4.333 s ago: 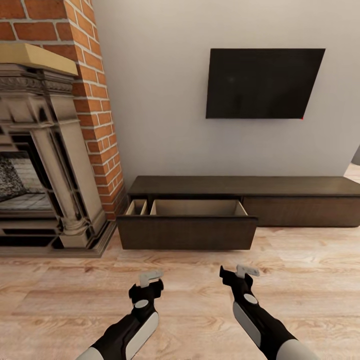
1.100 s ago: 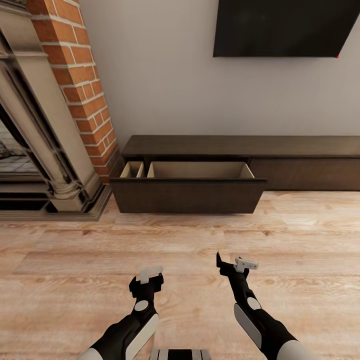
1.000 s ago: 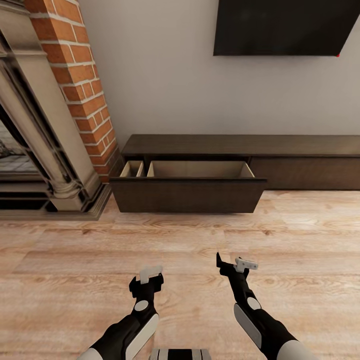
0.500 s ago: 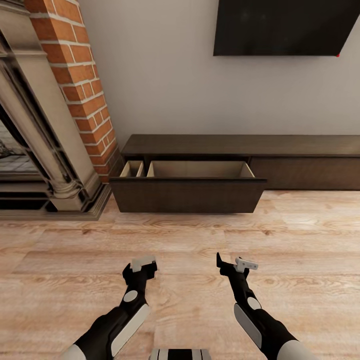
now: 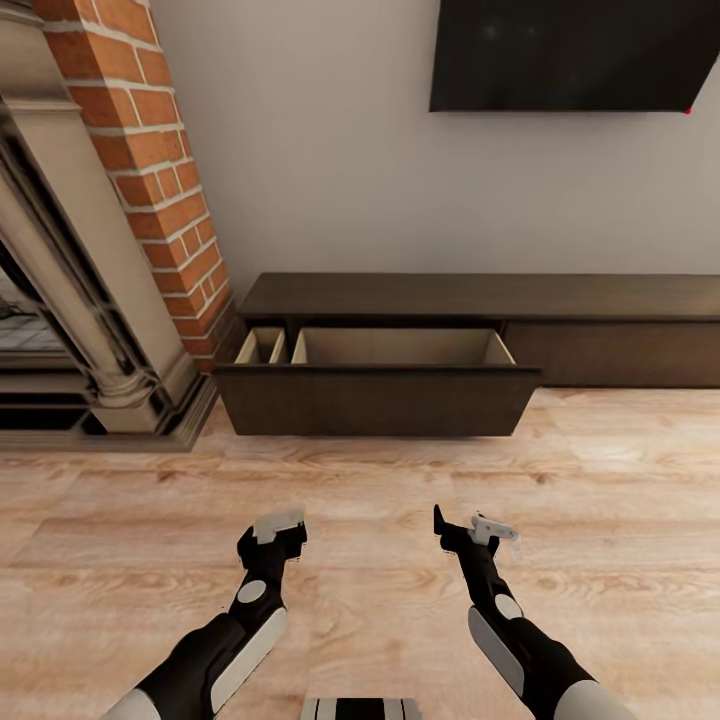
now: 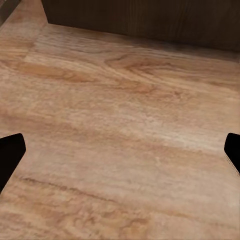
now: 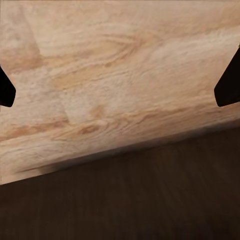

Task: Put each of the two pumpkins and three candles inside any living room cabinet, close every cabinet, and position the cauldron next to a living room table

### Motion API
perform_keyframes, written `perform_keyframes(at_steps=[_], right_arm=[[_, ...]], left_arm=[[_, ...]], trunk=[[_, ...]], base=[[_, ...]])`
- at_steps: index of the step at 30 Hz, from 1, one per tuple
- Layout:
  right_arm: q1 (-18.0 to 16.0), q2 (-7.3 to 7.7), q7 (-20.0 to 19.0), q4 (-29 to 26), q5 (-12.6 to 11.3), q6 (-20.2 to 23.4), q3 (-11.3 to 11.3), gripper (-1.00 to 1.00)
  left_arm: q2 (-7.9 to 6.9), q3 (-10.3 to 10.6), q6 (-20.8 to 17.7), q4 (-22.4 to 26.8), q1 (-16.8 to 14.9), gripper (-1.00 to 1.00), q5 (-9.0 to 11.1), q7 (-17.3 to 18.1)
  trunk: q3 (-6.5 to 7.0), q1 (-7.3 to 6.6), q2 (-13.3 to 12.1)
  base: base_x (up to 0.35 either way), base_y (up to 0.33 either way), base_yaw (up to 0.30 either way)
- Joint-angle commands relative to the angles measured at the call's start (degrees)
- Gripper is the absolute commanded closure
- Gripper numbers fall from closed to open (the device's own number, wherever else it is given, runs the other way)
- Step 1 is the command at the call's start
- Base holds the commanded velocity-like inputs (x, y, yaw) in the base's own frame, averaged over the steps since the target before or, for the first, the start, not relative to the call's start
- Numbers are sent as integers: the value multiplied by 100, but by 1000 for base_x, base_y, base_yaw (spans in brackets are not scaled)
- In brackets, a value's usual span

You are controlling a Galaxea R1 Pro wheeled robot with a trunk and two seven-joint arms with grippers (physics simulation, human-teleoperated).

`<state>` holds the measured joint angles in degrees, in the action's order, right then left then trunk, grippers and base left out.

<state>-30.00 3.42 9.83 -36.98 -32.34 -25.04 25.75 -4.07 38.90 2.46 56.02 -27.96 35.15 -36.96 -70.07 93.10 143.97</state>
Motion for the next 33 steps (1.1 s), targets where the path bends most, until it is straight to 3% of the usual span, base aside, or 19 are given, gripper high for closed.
perform_keyframes(at_steps=[1, 33], right_arm=[[-6, 9, 44, -3, -35, -24, 47, -100], [-6, 1, 24, 6, -48, -27, 36, -100]], left_arm=[[-4, 30, 22, -6, -7, -100, 53, -40], [-6, 30, 24, -48, -7, -100, 44, -31]], trunk=[[-5, 2, 2], [-5, 2, 2]], base=[[307, 0, 0], [261, 0, 0]])
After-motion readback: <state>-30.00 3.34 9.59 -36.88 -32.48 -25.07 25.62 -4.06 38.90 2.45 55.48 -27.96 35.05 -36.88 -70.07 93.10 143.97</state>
